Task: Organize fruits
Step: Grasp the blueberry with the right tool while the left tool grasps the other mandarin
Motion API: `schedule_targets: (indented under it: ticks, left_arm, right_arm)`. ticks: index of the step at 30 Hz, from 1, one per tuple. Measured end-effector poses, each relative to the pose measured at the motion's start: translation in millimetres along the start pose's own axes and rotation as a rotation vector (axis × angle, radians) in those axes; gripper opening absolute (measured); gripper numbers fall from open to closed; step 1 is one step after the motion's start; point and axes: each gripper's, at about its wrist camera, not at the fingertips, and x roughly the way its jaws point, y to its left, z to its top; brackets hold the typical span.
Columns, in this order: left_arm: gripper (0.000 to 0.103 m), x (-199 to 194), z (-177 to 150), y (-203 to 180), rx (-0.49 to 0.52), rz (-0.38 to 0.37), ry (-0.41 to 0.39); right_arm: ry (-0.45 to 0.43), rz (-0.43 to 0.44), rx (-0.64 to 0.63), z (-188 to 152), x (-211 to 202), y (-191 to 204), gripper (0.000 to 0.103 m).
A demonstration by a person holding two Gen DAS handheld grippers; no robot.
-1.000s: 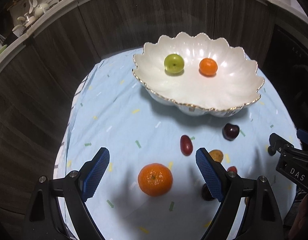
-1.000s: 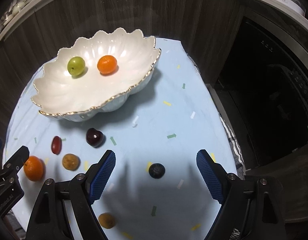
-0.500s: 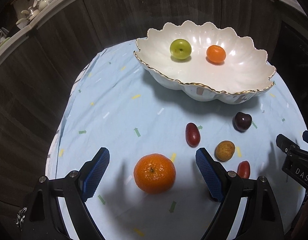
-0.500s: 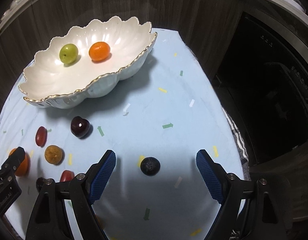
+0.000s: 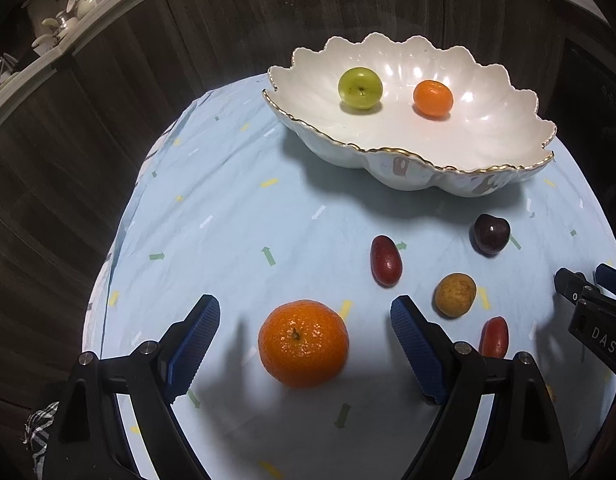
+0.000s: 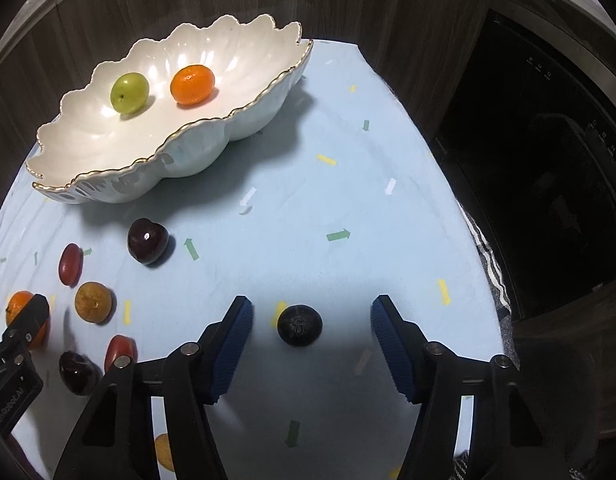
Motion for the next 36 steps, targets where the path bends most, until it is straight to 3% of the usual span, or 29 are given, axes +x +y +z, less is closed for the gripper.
schedule_targets:
  ticks: [9, 17, 36]
  left_arm:
    - [0.088, -1, 1, -3, 0.007, -0.006, 0.002]
    - [0.088, -2, 1, -2, 0.008, -0.009, 0.001]
    - [0.088, 3, -2, 18, -0.044, -0.022, 0.004]
  right_arm:
    - [0.011, 0.041, 0.013, -3, 2, -2, 0.046]
    - [0.008, 0.055, 0.008, -3, 0, -1, 0.024]
    - [-0.028, 0.096, -0.052, 6, -23, 24, 0.023]
